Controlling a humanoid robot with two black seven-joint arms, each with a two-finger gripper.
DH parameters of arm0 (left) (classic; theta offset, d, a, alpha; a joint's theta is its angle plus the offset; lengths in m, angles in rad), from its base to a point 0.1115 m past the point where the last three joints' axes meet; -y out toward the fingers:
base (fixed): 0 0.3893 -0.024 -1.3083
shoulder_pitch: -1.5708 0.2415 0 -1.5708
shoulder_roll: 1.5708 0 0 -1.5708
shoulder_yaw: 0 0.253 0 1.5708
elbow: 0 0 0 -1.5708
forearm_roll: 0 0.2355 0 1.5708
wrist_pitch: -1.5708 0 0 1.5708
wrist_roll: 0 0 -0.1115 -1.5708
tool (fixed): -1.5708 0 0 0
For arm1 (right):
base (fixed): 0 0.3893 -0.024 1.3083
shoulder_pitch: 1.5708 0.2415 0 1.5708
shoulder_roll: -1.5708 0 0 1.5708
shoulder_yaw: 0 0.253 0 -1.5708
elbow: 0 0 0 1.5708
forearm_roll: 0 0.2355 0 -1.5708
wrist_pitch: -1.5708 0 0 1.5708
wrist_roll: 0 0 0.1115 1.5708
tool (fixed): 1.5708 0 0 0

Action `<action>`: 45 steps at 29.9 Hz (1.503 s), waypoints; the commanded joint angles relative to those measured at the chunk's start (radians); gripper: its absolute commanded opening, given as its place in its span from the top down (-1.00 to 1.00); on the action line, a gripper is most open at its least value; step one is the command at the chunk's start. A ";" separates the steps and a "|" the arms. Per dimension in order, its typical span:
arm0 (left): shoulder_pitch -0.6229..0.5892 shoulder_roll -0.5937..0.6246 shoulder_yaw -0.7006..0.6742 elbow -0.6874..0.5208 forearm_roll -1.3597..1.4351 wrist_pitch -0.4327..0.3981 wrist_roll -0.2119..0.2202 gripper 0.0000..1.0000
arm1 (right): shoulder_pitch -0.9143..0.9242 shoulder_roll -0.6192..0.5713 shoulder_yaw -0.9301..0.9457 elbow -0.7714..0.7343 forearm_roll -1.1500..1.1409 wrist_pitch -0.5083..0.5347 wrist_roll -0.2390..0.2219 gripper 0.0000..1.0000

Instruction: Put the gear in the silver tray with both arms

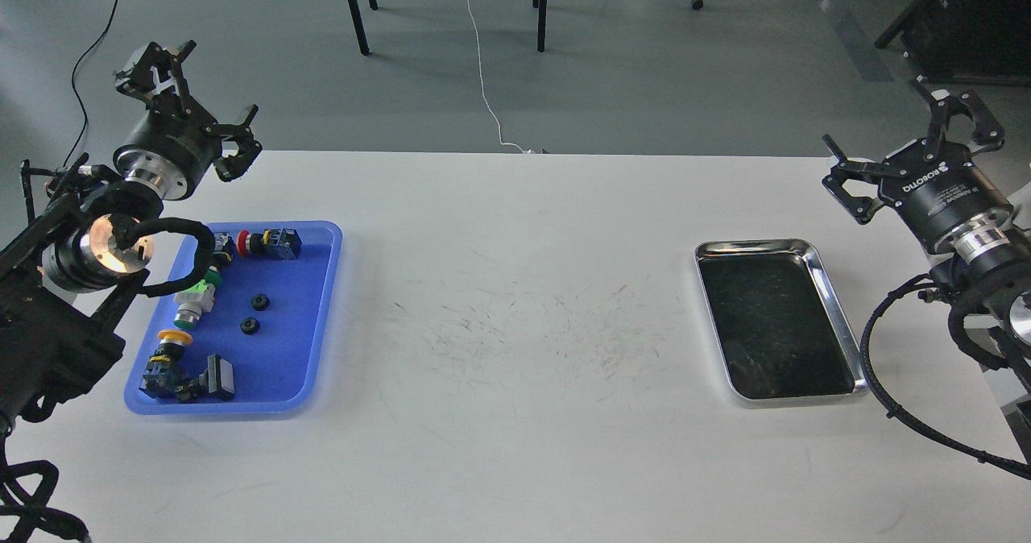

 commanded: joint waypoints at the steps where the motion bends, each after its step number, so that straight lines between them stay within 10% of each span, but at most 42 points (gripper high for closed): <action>1: -0.002 -0.001 0.003 -0.002 0.002 -0.002 0.001 -0.96 | 0.000 0.001 -0.001 -0.001 -0.001 -0.001 0.000 -0.98; 18: -0.003 0.016 0.034 -0.050 0.005 0.009 0.026 -0.96 | 0.000 -0.002 0.001 -0.001 -0.001 -0.003 -0.002 -0.97; 35: 0.031 0.753 0.463 -0.648 0.432 -0.075 0.061 -0.96 | 0.002 -0.005 -0.016 0.005 -0.003 -0.001 -0.002 -0.97; 45: 0.034 0.820 0.608 -0.724 1.270 0.013 0.086 -0.96 | 0.009 0.001 -0.017 0.002 -0.003 -0.003 -0.002 -0.97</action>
